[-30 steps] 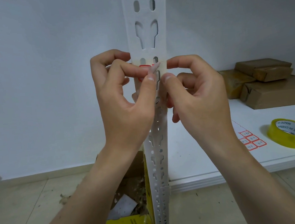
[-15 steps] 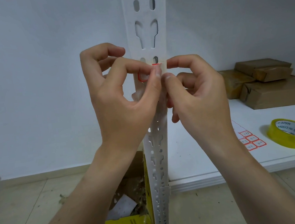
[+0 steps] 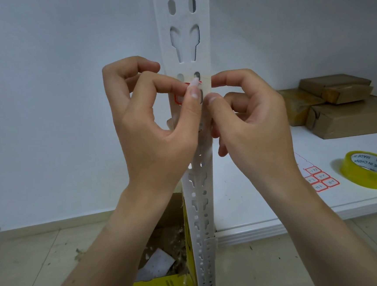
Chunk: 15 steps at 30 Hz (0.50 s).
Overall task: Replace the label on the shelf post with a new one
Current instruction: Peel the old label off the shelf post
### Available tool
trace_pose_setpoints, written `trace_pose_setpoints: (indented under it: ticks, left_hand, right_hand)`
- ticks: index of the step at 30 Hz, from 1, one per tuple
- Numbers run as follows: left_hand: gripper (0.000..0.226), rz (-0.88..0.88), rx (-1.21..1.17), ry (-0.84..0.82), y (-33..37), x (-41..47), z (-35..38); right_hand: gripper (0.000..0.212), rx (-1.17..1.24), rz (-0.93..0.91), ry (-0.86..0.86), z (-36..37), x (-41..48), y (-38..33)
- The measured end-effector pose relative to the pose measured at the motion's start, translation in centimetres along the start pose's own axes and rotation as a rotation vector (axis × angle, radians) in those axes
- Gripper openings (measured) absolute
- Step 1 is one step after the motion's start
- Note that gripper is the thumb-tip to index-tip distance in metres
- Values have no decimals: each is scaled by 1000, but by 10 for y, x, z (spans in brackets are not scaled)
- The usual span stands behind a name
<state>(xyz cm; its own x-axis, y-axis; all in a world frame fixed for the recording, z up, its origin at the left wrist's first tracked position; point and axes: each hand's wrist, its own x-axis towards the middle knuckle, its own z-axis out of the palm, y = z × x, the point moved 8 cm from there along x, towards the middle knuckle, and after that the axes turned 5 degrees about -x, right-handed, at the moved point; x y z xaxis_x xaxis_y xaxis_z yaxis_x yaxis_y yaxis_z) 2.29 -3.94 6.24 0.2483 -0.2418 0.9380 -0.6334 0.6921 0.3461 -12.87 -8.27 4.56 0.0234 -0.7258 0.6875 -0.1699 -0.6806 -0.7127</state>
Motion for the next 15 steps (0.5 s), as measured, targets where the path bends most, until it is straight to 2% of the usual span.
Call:
trace_pose_setpoints:
  ticks: [15]
  left_hand:
    - [14, 44, 12, 22, 4, 2, -4]
  right_hand:
    - [16, -18, -51, 50, -5, -1, -8]
